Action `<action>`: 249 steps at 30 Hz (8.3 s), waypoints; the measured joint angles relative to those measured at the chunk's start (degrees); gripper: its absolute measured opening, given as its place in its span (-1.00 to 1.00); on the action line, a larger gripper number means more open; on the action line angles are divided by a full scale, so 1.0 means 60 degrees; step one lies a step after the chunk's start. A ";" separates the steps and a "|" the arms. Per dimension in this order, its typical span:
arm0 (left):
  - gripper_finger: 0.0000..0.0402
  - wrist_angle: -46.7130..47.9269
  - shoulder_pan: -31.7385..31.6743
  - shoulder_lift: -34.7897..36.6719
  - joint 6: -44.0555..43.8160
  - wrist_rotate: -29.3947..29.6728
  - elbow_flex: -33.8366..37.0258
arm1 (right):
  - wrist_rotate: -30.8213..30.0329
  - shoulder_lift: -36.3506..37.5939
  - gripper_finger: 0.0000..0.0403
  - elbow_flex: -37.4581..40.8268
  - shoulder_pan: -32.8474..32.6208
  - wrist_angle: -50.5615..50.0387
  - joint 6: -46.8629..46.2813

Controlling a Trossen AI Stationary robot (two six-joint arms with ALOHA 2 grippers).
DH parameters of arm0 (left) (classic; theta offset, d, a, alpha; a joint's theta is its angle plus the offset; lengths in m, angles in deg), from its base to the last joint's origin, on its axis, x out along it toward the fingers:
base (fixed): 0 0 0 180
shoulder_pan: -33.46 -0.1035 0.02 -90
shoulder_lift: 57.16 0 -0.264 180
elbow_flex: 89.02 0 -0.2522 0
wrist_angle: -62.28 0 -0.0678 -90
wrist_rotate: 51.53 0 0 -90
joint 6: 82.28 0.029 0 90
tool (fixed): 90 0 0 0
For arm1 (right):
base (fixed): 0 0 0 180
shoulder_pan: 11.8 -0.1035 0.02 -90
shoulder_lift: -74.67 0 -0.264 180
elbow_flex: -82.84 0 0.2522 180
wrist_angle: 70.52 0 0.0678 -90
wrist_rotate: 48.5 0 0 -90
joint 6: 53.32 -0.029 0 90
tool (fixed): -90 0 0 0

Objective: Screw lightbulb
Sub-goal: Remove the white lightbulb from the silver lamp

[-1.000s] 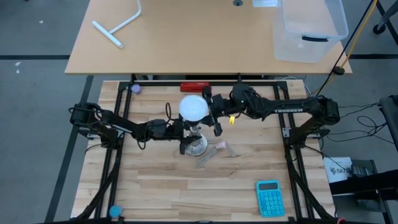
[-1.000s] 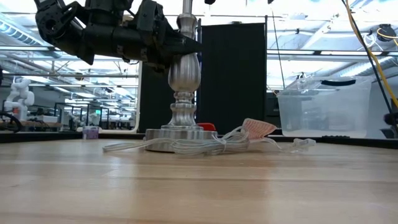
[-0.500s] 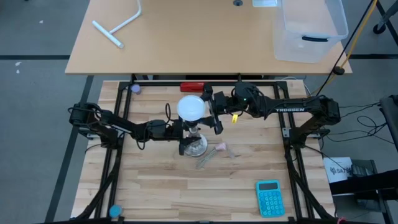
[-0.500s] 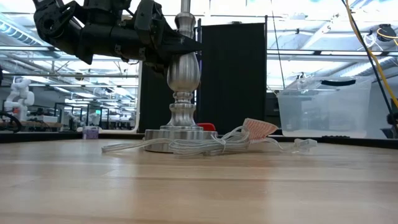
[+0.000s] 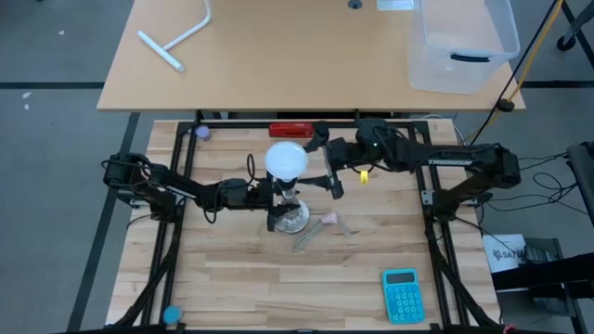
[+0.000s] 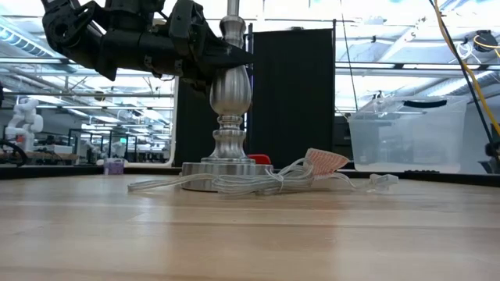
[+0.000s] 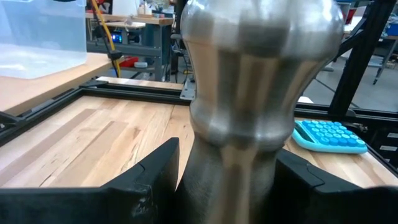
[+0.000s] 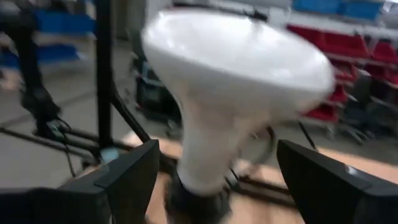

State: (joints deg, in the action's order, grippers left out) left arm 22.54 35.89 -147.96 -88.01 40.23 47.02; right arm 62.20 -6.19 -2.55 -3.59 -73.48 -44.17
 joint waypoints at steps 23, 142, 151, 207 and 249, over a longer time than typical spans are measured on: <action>-0.05 0.0022 0.0036 0.0000 0.0036 0.0066 -0.0004 | -0.4978 0.1186 0.57 0.3382 -0.1635 0.0674 -0.0748; -0.05 0.0113 0.0098 -0.0001 0.0225 0.0396 0.0000 | -0.6271 0.0226 0.75 0.1336 -0.2367 0.1195 0.0054; -0.05 0.0110 0.0098 -0.0004 0.0225 0.0470 -0.0002 | -0.7987 -0.0918 0.75 0.1865 -0.3241 0.4747 0.0237; -0.05 0.0142 0.0098 -0.0007 0.0014 0.0525 -0.0022 | 0.1099 -0.1690 -0.35 0.0080 -0.0303 0.2413 -0.0417; -0.05 0.0162 0.0098 0.0004 -0.0063 0.0464 0.0004 | 0.0312 -0.0521 0.53 0.0142 -0.0233 0.0791 0.0232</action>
State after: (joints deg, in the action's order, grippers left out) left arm 23.52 36.48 -147.94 -88.39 43.02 47.05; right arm 64.07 -9.32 -1.70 -4.99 -68.74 -42.78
